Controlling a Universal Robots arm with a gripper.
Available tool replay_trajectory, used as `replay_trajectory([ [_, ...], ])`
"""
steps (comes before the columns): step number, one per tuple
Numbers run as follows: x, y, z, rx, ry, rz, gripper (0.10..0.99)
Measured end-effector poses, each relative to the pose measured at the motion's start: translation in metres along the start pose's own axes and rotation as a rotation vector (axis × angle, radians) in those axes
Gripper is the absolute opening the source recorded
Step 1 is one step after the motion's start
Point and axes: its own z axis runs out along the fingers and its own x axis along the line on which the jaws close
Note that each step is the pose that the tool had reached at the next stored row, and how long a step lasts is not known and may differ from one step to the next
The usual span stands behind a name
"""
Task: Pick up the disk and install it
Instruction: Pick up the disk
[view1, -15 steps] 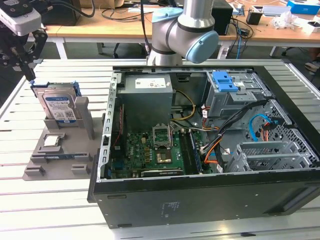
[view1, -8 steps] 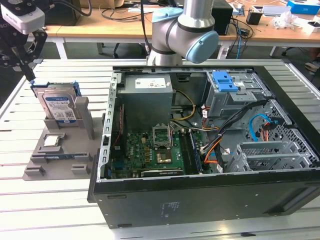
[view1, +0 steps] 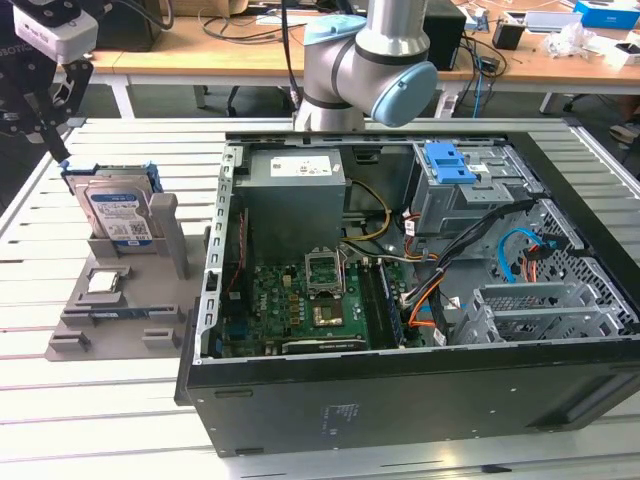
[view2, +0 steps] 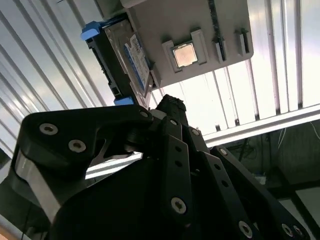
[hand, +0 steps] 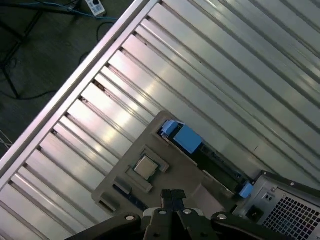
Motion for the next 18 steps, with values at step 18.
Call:
replay_trajectory([
  [18,0.0000,0.0000,0.0000,-0.006,0.0100,-0.262,0.106],
])
